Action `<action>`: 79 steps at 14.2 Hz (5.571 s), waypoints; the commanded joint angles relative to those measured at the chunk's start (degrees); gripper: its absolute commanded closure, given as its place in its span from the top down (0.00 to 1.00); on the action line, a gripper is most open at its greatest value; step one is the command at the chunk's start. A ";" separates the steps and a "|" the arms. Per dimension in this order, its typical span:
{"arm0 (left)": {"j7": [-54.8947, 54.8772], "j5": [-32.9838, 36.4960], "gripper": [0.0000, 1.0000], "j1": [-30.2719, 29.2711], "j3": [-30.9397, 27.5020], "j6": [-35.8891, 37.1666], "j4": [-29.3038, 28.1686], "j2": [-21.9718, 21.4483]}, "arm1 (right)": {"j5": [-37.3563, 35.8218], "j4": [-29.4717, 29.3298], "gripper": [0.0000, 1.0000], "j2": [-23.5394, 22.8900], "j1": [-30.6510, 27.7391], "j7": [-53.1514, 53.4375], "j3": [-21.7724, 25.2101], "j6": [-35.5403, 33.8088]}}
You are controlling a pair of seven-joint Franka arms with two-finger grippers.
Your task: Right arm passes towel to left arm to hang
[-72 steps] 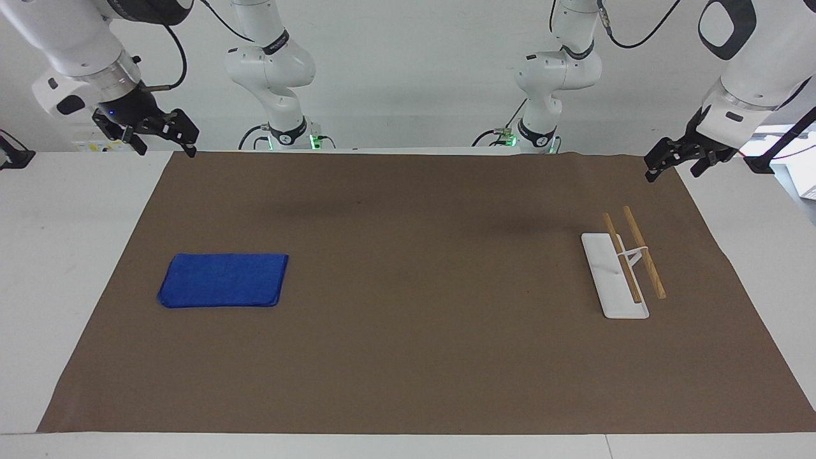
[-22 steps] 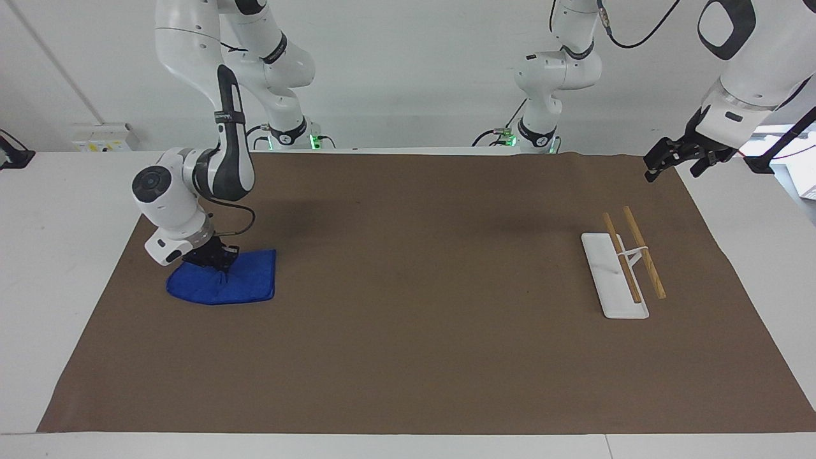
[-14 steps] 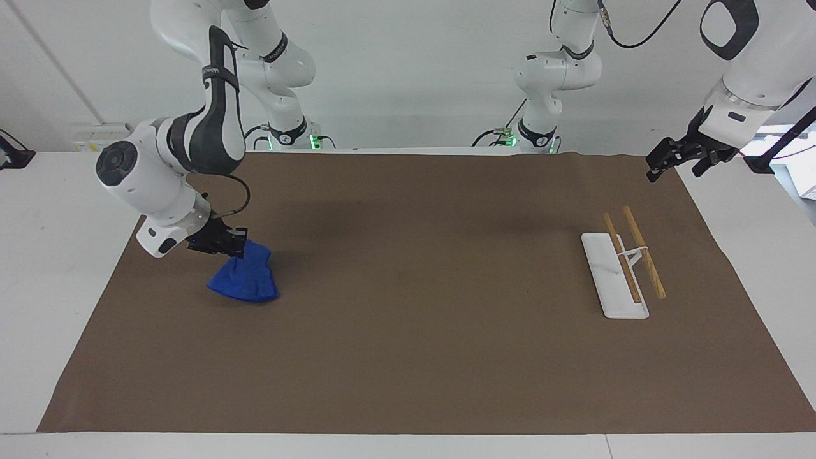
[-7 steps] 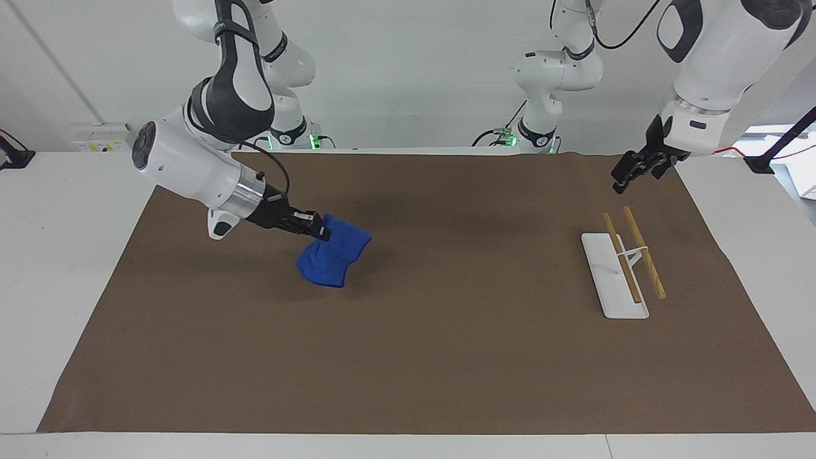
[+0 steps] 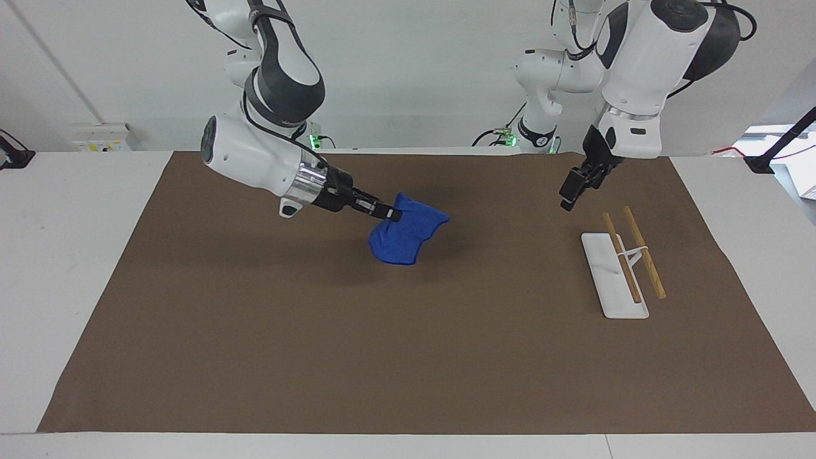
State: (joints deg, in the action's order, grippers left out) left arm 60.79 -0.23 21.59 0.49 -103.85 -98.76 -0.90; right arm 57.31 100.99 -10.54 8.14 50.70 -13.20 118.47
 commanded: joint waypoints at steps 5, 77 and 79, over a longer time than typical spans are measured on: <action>17.68 -0.91 1.00 5.38 -0.67 -3.11 -3.80 0.11 | 5.79 0.70 0.00 -0.44 7.32 13.26 -0.16 8.89; -28.87 12.89 1.00 -29.94 -1.46 -22.65 -16.83 -0.33 | -62.85 -16.70 1.00 12.21 -8.59 -48.78 12.50 -44.55; -32.47 12.28 1.00 -29.42 -1.20 -13.97 -12.79 -0.85 | -62.85 -15.39 1.00 12.82 -8.58 -49.12 12.85 -44.46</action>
State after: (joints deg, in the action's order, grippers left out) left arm 31.48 12.14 -7.39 -1.48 -124.98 -115.05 -0.75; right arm -6.54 82.78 0.25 -0.84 2.20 -1.08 73.96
